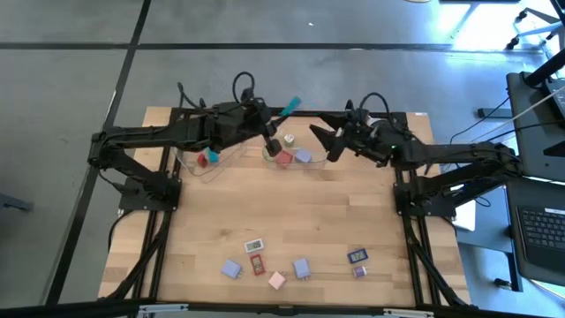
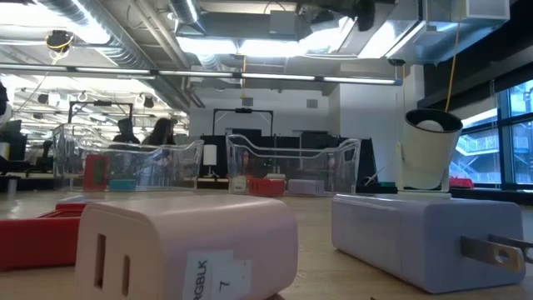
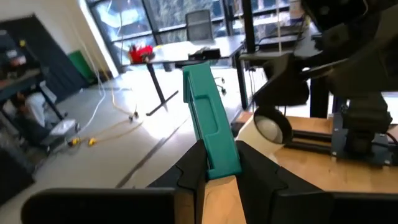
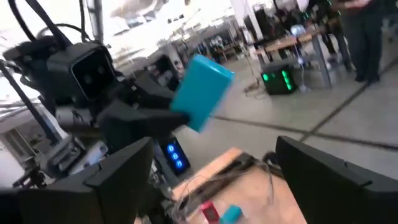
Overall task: Pick & Place Office items
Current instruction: Put the blue digital timer into the left transparent bin
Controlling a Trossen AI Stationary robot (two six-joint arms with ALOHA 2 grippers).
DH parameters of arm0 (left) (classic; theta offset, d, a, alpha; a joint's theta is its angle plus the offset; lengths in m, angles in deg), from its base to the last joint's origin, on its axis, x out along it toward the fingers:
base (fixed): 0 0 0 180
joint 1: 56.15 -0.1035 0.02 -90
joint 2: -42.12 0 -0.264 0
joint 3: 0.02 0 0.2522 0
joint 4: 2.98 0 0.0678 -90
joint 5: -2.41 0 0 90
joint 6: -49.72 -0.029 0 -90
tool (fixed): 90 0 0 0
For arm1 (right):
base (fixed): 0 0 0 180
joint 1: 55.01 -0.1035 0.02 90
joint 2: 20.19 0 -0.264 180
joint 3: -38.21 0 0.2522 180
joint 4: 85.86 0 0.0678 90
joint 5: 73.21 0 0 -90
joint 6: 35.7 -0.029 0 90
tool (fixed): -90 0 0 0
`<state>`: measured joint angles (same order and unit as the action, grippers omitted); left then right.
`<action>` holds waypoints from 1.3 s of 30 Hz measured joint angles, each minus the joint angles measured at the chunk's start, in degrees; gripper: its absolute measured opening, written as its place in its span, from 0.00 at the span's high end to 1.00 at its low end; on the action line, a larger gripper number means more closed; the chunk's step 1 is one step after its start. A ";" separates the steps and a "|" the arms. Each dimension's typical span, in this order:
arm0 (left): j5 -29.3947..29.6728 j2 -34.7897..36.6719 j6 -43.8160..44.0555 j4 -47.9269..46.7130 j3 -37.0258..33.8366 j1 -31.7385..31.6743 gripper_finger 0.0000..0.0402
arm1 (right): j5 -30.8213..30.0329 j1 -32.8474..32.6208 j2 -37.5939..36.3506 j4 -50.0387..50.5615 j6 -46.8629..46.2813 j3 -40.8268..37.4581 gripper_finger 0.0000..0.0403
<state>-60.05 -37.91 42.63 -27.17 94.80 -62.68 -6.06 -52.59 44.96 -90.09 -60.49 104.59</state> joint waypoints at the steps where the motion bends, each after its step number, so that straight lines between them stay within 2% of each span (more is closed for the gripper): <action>1: 0.03 0.56 0.91 -1.01 0.00 -0.23 0.84 | -0.02 0.00 -0.96 2.15 -0.56 0.00 0.15; 10: -0.74 5.77 6.75 -14.79 0.00 -2.06 0.84 | -0.02 -3.05 -4.19 16.33 -8.33 0.00 0.15; 13: -3.34 7.27 10.44 -23.47 0.00 -3.71 0.84 | 0.00 -4.39 -4.05 20.39 -11.01 0.00 0.15; 19: -11.39 8.18 18.22 -47.69 0.00 -7.69 0.84 | -0.03 -6.90 -3.97 27.17 -16.15 0.00 0.15; 23: -11.83 7.43 18.96 -58.74 -1.44 -9.03 0.84 | -0.06 -7.87 -3.97 27.90 -16.86 0.00 0.15; 29: -13.13 7.67 18.21 -57.77 -11.25 -13.18 0.84 | -0.15 -9.42 -3.97 27.95 -17.51 0.00 0.15; 34: -22.77 7.93 14.93 -48.38 -22.38 -19.21 0.84 | -0.19 -11.12 -3.97 28.78 -19.09 0.00 0.15; 39: -23.27 7.95 15.28 -42.75 -28.86 -25.60 0.84 | -0.22 -13.26 -3.52 29.85 -21.07 0.00 0.15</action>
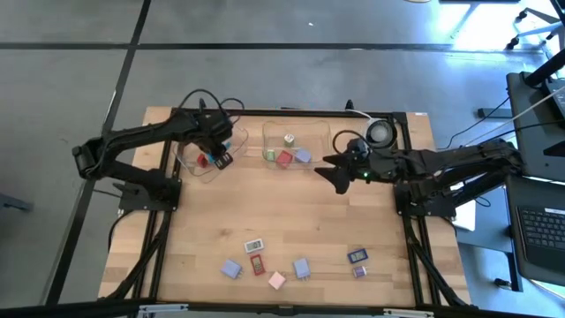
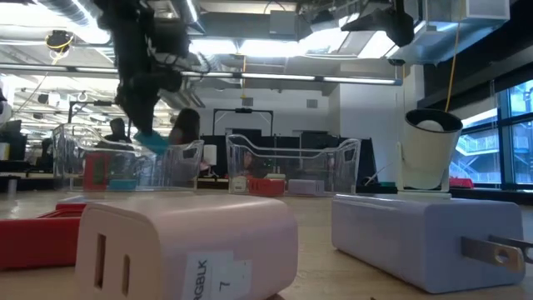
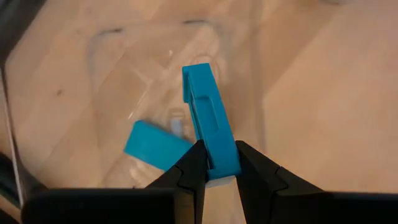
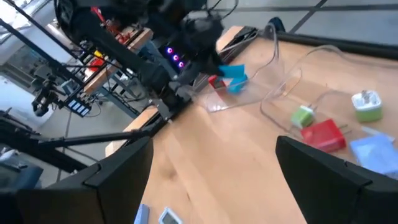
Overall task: Pick & Place Office items
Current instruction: Put the blue digital timer into the left transparent bin
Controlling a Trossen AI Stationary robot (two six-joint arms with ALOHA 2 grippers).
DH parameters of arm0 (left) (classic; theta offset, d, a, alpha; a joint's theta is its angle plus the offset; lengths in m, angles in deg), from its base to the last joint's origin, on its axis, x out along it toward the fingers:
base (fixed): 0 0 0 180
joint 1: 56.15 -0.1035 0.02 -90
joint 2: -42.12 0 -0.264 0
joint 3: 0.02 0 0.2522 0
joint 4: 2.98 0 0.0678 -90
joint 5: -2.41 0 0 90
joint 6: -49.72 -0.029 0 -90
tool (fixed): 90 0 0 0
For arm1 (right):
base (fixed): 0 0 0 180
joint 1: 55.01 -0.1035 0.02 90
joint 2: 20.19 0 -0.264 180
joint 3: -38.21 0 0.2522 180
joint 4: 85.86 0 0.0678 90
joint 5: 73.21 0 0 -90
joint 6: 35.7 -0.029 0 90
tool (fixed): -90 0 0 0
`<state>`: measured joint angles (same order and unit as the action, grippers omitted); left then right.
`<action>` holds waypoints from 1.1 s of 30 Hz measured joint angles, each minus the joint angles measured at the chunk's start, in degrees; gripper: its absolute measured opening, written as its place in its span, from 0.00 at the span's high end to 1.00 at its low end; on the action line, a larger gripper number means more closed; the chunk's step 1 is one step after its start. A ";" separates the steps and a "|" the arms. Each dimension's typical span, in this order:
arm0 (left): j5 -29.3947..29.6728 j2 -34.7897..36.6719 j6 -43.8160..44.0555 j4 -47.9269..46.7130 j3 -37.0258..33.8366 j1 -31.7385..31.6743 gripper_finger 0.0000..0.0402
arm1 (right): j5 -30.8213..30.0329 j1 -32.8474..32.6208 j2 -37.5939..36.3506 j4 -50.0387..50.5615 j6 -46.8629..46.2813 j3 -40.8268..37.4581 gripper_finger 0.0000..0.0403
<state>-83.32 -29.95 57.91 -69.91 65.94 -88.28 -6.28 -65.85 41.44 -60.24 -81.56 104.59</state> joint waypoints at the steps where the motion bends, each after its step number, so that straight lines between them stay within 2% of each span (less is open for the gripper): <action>1: -0.01 0.00 0.32 0.64 -0.66 -0.99 0.84 | 0.00 -0.37 0.21 0.24 -0.21 0.00 0.15; 9: 0.08 -0.20 -1.93 2.29 -1.41 -5.91 0.84 | 1.02 -2.55 4.44 0.72 -0.74 0.02 0.15; 17: 0.13 -0.22 -2.78 2.22 -1.43 -6.37 0.84 | 17.97 -5.02 10.97 6.85 -7.80 0.00 0.15; 20: 0.94 -0.22 -3.62 2.27 -1.51 -6.37 0.84 | 21.96 -6.09 13.01 8.84 -8.14 0.00 0.15; 28: 0.82 -0.24 -0.27 11.39 -9.00 -6.35 0.84 | 22.01 -7.22 15.85 9.27 -9.34 0.00 0.15; 33: 1.16 -0.24 1.12 12.53 -11.19 -6.35 0.84 | 19.90 -7.22 15.83 9.21 -9.24 0.00 0.15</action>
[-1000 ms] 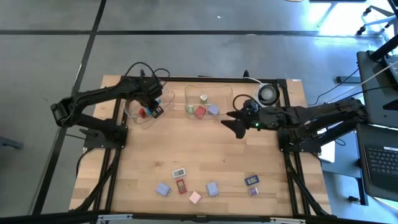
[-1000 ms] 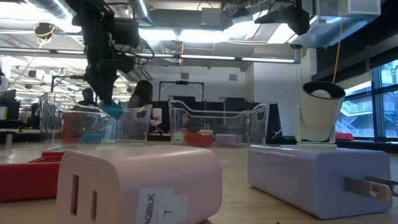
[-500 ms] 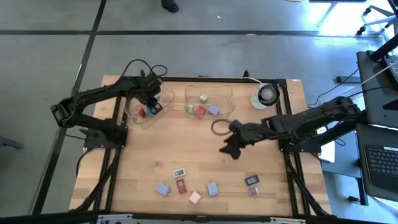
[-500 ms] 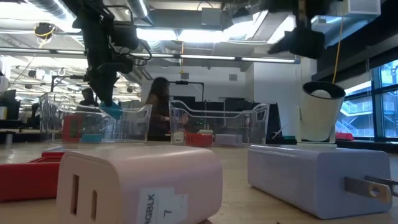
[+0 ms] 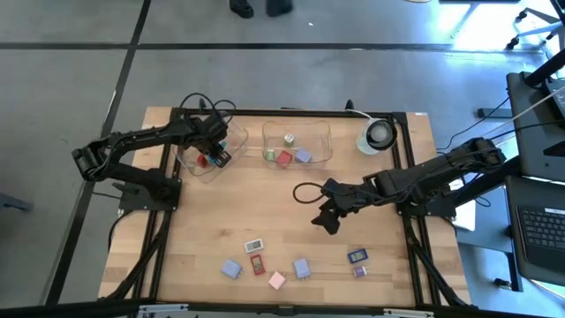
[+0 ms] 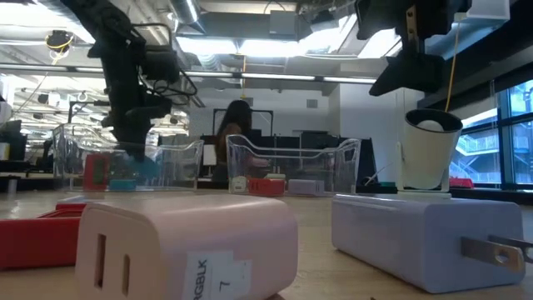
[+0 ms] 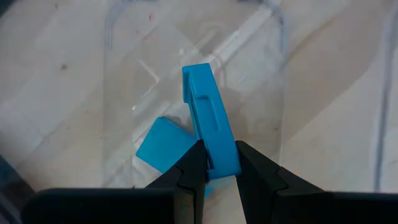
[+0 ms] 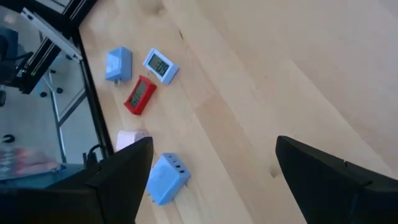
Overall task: Pick & Place Office items
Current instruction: Put the blue digital timer into the left transparent bin, then put the dark blue digital timer into the left transparent bin
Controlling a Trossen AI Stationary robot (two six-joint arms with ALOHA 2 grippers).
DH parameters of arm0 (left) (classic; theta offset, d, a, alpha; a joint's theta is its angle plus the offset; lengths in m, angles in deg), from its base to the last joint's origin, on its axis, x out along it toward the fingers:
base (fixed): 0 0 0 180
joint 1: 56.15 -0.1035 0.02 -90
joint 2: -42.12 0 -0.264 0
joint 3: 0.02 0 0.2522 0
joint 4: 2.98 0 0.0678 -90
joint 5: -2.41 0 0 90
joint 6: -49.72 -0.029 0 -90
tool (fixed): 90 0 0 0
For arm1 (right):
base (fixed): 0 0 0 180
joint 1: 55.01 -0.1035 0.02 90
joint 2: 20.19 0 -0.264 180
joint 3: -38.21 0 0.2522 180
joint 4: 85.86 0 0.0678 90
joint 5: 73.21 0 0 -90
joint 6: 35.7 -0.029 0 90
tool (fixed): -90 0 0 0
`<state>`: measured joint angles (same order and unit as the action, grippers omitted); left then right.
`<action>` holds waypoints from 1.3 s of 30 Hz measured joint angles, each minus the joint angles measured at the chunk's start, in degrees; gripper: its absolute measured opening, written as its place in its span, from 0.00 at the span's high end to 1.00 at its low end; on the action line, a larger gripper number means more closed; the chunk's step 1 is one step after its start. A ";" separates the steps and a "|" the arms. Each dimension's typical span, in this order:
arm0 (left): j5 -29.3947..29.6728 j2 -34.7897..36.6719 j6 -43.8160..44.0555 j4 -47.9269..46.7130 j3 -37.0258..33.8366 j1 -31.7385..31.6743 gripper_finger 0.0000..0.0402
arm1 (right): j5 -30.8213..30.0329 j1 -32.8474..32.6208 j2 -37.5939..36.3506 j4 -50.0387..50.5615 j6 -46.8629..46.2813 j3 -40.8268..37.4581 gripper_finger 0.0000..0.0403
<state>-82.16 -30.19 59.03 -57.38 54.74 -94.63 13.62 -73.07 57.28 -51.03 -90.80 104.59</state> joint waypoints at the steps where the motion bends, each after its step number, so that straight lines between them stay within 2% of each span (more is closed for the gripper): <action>1: -0.01 0.00 0.31 -0.03 -0.37 0.00 0.83 | -0.52 0.00 0.00 -0.01 0.01 0.00 0.15; 11: 0.03 0.10 0.66 -0.14 -1.60 0.00 0.68 | -1.51 0.00 0.00 -0.01 -0.26 0.00 0.15; 13: 0.03 0.12 -0.18 -0.65 -0.48 0.00 0.65 | 1.23 0.02 0.00 0.00 -0.86 0.00 0.15; 17: 0.07 0.15 -2.27 -3.61 4.05 0.00 0.60 | 11.28 -0.11 -0.02 0.70 -3.87 0.00 0.15; 19: 0.07 0.17 -2.44 -4.46 6.76 0.00 0.59 | 14.39 -0.71 -0.02 1.11 -3.99 0.00 0.15; 28: -0.50 0.22 1.03 -7.09 16.62 3.15 0.59 | 13.24 -7.12 -0.02 10.91 14.61 0.00 0.15; 34: -0.50 0.26 3.58 -9.02 20.57 8.00 0.62 | 12.82 -11.12 -0.02 17.75 21.71 0.00 0.15; 39: -0.48 0.26 10.48 -6.96 21.69 11.93 0.63 | 8.31 -15.52 0.38 20.65 29.98 0.01 0.15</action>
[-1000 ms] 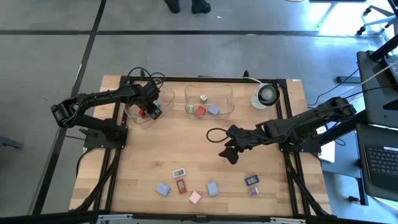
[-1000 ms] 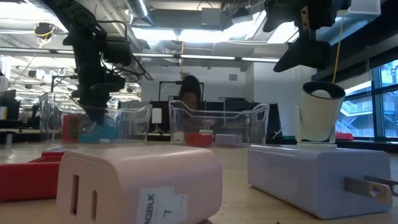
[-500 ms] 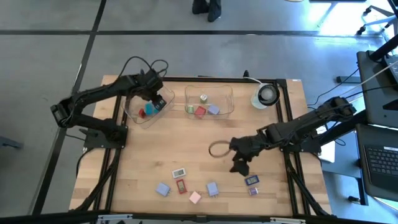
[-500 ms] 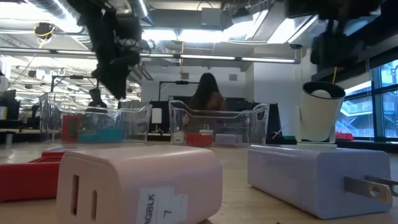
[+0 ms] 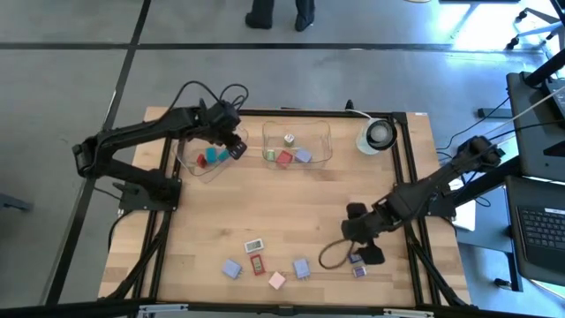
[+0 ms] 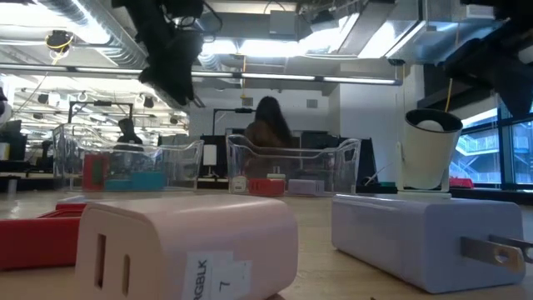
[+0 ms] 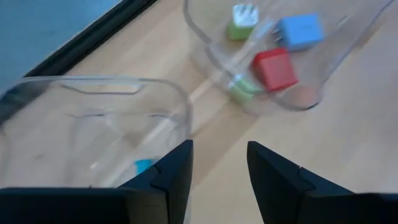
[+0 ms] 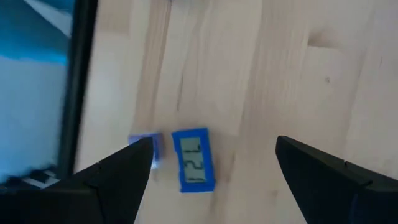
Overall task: Pick & Place Office items
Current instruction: Put the dark blue digital timer into the left transparent bin
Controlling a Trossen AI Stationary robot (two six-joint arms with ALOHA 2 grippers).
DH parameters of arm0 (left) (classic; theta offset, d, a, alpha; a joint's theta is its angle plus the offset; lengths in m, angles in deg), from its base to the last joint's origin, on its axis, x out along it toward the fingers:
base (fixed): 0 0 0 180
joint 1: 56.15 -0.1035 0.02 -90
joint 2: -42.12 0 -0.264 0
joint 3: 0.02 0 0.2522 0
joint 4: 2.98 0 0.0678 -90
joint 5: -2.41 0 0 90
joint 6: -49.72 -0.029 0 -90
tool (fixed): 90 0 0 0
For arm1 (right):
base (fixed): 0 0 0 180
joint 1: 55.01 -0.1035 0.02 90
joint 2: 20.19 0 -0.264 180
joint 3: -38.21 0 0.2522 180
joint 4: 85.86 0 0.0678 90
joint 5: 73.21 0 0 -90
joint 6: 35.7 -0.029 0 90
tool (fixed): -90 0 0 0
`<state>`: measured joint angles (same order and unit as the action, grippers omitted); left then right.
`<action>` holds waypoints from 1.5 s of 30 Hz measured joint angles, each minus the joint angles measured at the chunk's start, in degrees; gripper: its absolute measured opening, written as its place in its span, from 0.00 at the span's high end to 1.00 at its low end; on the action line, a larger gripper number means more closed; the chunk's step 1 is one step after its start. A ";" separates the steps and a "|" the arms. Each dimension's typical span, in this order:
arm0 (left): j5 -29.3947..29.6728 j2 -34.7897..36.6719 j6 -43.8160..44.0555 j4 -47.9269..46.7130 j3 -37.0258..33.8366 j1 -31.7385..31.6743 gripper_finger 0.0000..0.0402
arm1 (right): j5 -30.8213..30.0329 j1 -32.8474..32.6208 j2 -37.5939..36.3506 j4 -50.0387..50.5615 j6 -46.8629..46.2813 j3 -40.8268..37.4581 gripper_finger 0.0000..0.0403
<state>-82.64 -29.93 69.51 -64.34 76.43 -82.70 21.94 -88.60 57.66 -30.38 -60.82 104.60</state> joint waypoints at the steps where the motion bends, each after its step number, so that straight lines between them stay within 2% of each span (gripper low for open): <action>1: 0.00 0.00 1.23 0.29 0.15 0.78 0.63 | -0.94 -0.82 0.39 0.20 1.51 -0.01 0.15; 8: 0.10 0.00 11.20 1.58 0.31 7.39 0.63 | -6.21 -5.73 6.37 0.38 4.83 -0.01 0.15; 12: 2.62 0.00 14.05 1.58 0.31 12.15 0.63 | -10.49 -7.49 11.01 0.37 4.87 -0.01 0.15; 19: 5.95 0.00 18.44 1.90 0.31 17.59 0.63 | -10.58 -9.96 15.11 -2.52 1.02 -0.01 0.15; 24: 6.12 0.00 20.03 3.52 0.31 19.06 0.63 | -10.73 -11.62 15.20 -4.46 -0.87 -0.01 0.15; 30: 6.29 0.00 20.54 4.18 0.31 19.90 0.63 | -15.12 -12.94 16.09 -4.78 -1.92 -0.01 0.15; 38: 6.56 0.00 20.49 4.16 0.31 20.20 0.63 | -12.95 -13.02 18.65 -8.79 -4.44 -0.01 0.15; 45: 6.56 0.00 20.08 4.14 0.32 20.20 0.63 | -15.02 -13.02 20.02 -8.73 -4.27 -0.01 0.15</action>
<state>-76.08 -29.93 89.59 -60.20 76.75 -62.50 6.91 -101.62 77.68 -39.11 -65.09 104.59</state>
